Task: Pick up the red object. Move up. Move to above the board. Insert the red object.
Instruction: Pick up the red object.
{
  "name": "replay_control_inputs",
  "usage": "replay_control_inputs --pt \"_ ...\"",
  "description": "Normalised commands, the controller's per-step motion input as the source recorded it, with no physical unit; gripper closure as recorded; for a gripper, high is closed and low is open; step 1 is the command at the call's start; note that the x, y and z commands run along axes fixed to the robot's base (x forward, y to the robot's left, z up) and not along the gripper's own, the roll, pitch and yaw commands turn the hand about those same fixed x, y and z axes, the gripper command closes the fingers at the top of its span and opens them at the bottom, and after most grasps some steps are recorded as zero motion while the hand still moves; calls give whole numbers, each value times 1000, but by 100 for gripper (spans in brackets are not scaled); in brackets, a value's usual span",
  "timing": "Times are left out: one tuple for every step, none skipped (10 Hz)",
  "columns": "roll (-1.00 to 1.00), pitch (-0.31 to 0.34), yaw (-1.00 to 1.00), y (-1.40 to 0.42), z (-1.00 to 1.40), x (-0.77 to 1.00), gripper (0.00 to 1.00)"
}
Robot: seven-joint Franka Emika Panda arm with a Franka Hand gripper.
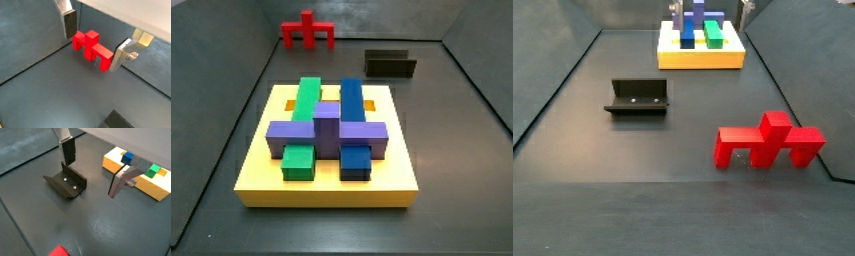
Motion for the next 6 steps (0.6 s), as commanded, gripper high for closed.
replay_control_inputs --pt "0 -9 -17 177 -49 -106 0" --pt "0 -40 -86 397 -169 -194 0" --pt "-57 -100 -143 703 -297 -369 0" --pt "-49 -106 -163 697 -323 -411 0" --pt "-30 -114 -186 680 -343 -449 0" --pt "-31 -117 -183 680 -354 -440 0"
